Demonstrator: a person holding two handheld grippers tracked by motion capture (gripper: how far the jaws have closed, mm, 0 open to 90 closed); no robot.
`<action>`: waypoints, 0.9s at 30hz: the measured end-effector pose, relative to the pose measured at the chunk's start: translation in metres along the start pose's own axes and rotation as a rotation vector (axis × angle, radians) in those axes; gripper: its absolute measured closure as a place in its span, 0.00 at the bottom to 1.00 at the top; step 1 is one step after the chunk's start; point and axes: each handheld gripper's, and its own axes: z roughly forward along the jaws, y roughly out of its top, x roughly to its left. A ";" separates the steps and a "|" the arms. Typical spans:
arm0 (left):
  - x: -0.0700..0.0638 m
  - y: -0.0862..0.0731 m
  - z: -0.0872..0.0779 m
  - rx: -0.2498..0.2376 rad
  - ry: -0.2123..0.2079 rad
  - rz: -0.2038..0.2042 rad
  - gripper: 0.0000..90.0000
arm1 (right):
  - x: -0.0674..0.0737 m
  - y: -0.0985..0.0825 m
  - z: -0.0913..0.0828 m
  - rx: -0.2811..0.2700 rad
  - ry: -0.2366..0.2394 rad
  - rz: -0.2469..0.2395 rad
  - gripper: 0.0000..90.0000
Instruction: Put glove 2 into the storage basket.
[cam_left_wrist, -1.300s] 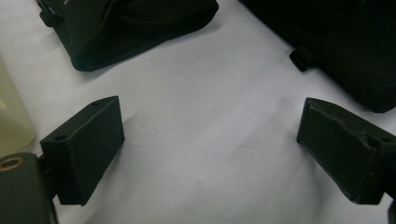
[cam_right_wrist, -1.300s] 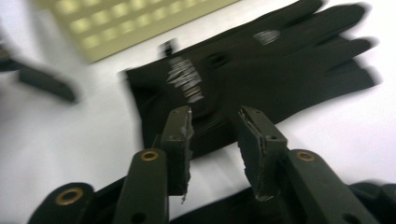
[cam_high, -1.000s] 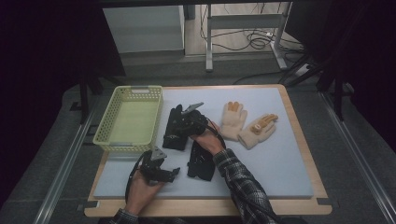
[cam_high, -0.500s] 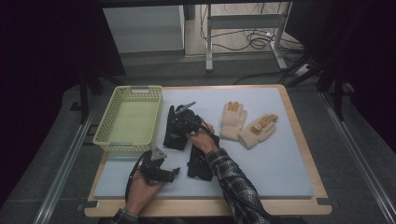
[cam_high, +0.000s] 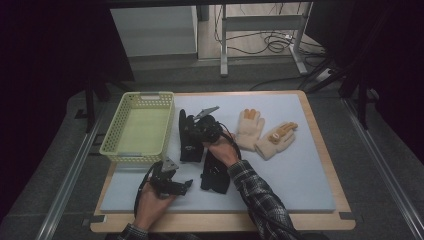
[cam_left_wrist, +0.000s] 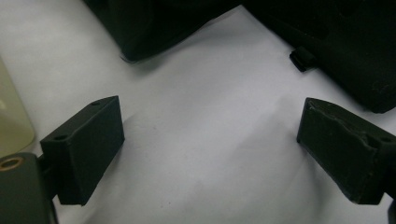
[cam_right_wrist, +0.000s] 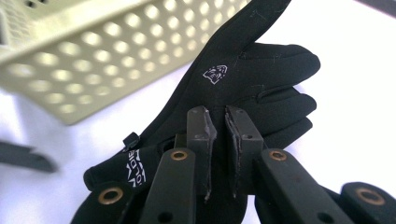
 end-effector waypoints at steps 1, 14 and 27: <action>0.000 0.000 0.000 0.000 0.000 0.000 0.08 | 0.002 0.001 -0.006 -0.006 0.003 -0.002 0.89; 0.000 0.000 0.000 -0.001 0.000 0.002 0.08 | 0.024 -0.015 -0.079 -0.044 -0.029 -0.023 0.88; 0.000 0.000 0.000 -0.007 0.000 -0.004 0.08 | 0.035 -0.064 -0.106 -0.025 -0.105 0.027 0.87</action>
